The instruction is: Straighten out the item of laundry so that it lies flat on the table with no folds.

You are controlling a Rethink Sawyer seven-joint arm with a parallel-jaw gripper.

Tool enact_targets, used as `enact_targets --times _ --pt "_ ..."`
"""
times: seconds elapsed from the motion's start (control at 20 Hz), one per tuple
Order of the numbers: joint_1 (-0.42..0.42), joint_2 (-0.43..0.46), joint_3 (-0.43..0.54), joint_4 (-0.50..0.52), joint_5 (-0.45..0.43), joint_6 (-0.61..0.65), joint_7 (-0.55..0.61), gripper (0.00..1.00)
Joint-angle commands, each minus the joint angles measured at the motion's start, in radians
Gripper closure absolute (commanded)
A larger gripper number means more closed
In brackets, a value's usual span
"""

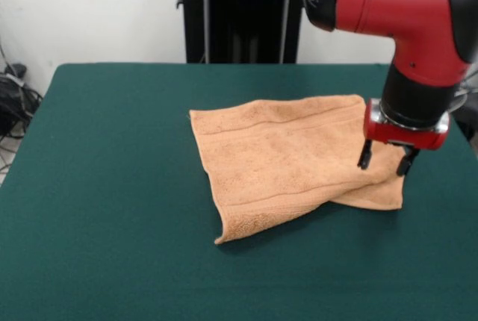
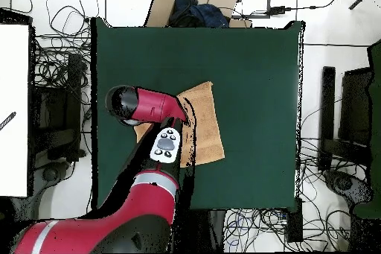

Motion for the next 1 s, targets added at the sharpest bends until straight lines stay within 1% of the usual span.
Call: enact_targets --times 0.05,0.2,0.4,0.7,0.75,1.0 --pt "0.002 0.024 0.061 0.002 -0.005 -0.039 0.185 0.00" --pt "0.022 0.032 0.033 -0.023 -0.014 -0.019 0.197 0.00" --pt "0.001 0.059 0.041 -0.079 -0.026 0.028 0.156 0.00" --pt "0.019 0.048 0.032 -0.078 -0.028 0.035 0.167 0.00" --pt "0.025 0.038 0.033 -0.060 -0.027 0.029 0.173 0.00" --pt "0.025 0.047 0.021 -0.095 -0.029 0.052 0.177 0.00"
